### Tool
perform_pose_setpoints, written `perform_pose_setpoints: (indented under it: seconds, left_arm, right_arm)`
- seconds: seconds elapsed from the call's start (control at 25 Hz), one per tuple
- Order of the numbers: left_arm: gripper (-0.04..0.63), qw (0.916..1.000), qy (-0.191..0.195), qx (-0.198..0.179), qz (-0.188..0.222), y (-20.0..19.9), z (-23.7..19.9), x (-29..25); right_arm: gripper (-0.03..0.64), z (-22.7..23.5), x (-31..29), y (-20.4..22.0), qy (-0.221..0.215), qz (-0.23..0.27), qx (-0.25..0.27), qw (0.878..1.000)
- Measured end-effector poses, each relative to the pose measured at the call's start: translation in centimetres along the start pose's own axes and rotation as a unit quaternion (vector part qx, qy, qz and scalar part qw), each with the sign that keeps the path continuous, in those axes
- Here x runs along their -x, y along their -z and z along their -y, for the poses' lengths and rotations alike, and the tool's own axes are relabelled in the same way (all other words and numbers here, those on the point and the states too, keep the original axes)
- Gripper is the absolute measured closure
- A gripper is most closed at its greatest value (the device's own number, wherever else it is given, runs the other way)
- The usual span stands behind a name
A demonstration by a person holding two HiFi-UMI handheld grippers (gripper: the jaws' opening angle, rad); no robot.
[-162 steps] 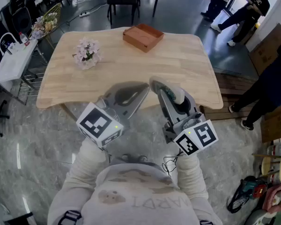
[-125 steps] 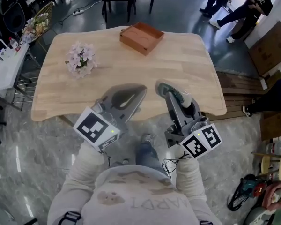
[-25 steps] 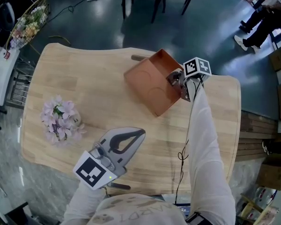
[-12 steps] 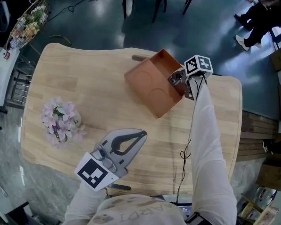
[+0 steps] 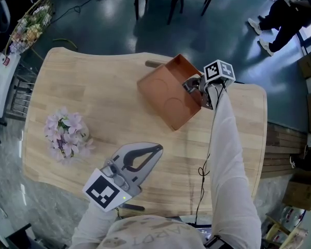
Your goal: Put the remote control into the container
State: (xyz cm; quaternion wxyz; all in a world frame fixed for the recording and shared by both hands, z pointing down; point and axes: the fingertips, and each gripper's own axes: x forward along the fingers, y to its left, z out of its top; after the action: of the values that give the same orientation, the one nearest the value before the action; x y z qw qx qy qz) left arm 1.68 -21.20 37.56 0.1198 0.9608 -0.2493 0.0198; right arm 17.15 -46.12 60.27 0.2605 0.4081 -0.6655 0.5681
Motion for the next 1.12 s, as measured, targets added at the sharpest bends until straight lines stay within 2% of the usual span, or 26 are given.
perform_pose_setpoints:
  seconds: [0.16,0.32,0.6,0.68,0.84,1.08,1.12]
  left_arm:
    - [0.583,1.0,0.0,-0.002,0.001,0.0,0.2,0.0]
    - [0.583,1.0,-0.002,0.001,0.002,0.0,-0.1,0.0]
    - [0.583,1.0,0.0,0.003,0.0,0.2,-0.2,0.0]
    - [0.583,1.0,-0.001,0.005,0.002,0.2,-0.4,0.0]
    - [0.583,1.0,0.003,0.001,0.002,0.2,-0.1,-0.2]
    - [0.583,1.0,-0.001,0.005,0.004,0.1,-0.3,0.1]
    - [0.583,1.0,-0.002,0.005,0.006,0.0,-0.4,0.2]
  right_arm:
    - [0.466,0.3,0.0,-0.3,0.023,0.003,0.031,0.999]
    - [0.431,1.1,0.4,0.0,0.024,-0.007,0.038,0.999]
    - [0.431,2.2,1.2,0.9,0.054,-0.047,0.056,0.996]
    - [0.437,1.7,0.7,0.9,0.045,-0.046,0.041,0.997]
    - [0.442,0.6,-0.5,-0.1,0.029,-0.001,0.003,1.0]
    - [0.44,1.3,-0.9,-0.1,0.097,-0.021,0.035,0.994]
    - [0.462,1.4,-0.8,-0.1,0.105,-0.022,0.043,0.993]
